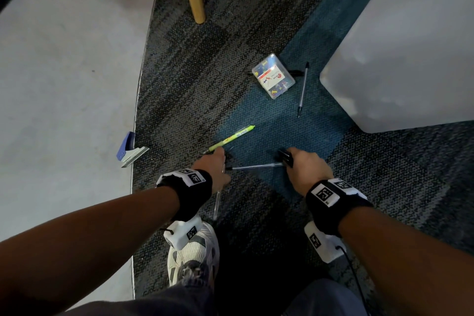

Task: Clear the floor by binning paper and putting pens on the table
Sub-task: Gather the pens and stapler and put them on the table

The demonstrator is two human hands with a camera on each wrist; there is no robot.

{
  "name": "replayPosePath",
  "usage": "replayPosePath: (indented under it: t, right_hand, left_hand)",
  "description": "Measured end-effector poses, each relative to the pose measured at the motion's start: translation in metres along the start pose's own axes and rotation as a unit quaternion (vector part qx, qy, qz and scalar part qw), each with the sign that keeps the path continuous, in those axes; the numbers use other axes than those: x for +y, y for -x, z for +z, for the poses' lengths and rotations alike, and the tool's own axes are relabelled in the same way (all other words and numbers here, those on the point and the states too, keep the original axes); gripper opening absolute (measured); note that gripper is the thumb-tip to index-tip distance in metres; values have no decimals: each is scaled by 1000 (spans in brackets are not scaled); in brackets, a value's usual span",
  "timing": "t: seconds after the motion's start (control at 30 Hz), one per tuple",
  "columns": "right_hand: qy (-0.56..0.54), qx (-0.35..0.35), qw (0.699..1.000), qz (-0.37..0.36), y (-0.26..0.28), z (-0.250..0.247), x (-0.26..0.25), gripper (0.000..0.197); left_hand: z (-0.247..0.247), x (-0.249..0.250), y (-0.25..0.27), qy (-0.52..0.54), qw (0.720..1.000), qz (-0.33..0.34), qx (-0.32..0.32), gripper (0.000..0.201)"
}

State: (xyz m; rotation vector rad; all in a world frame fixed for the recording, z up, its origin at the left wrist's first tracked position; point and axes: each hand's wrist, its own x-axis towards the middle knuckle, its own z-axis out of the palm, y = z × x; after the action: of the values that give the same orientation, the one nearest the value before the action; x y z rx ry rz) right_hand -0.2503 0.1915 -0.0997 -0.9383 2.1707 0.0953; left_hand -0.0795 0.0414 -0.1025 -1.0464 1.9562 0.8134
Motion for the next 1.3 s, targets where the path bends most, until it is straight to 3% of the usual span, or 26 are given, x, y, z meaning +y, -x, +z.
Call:
replayPosePath:
  t: [0.13,0.3,0.4,0.5,0.63,0.87,0.93,1.03,1.1,1.2,1.3]
  right_hand:
    - [-21,51,998,-7,-6,-14,-3,26]
    - [-112,36,982,145,-9,-9,-9,46]
    - [-175,0,966,192,-12,5,-10,58]
    - [-242,8,945,220,-18,11,-17,61]
    - [-249,18,951,183,-22,6,-32,42]
    - [-233,70,967,75,-20,-15,-44,34]
    - [-255,91,961,62,-24,-25,-43,32]
    - [-308,135,941,44,-31,-40,-43,28]
    - [-352,171,920,14,-31,-58,-45,29]
    - [-349,230,908,-34,-23,-104,-53,30]
    - [-355,272,889,-96,-7,-170,-69,18]
  left_hand:
    - [-10,4,-3,56,995,37,70,30]
    - [-15,13,-11,80,987,102,98,22]
    - [-18,20,-13,86,981,119,127,20]
    - [-25,25,-18,104,976,113,153,15]
    - [-33,26,-20,159,970,107,152,4]
    - [-47,28,-18,214,958,124,144,20]
    - [-53,27,-21,196,953,139,184,19]
    - [-66,35,-15,187,951,165,182,19]
    - [-81,45,-2,238,931,204,187,27]
    - [-112,64,18,248,907,248,232,34]
    - [-162,87,50,240,887,298,259,37]
